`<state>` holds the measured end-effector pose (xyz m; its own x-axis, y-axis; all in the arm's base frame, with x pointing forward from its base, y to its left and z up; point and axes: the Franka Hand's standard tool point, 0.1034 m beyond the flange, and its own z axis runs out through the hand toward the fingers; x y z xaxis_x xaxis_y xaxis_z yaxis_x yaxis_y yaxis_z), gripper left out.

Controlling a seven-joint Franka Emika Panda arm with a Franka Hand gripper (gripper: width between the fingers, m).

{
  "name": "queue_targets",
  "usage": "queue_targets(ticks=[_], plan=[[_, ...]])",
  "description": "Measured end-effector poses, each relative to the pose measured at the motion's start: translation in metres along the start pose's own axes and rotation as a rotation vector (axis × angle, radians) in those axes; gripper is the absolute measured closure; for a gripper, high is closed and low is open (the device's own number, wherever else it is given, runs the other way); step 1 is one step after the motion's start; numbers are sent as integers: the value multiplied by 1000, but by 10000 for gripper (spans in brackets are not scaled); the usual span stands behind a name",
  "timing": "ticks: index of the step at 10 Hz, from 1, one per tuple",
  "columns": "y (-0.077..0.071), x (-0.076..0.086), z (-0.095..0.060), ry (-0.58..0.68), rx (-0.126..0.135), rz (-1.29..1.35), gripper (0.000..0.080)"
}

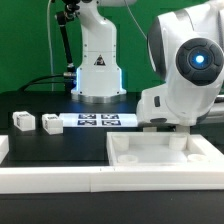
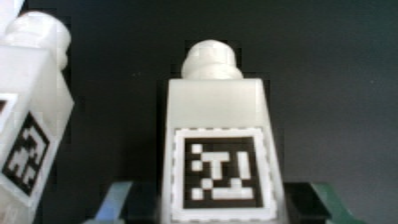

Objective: Assemble square table

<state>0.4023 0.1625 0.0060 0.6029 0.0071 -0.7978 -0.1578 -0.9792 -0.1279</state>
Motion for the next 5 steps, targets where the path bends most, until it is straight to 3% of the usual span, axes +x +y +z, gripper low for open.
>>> queue_targets(ticks=[4, 5], plan=[[0, 0, -2, 3, 1, -5, 512], [0, -3, -10, -2, 5, -17, 512]])
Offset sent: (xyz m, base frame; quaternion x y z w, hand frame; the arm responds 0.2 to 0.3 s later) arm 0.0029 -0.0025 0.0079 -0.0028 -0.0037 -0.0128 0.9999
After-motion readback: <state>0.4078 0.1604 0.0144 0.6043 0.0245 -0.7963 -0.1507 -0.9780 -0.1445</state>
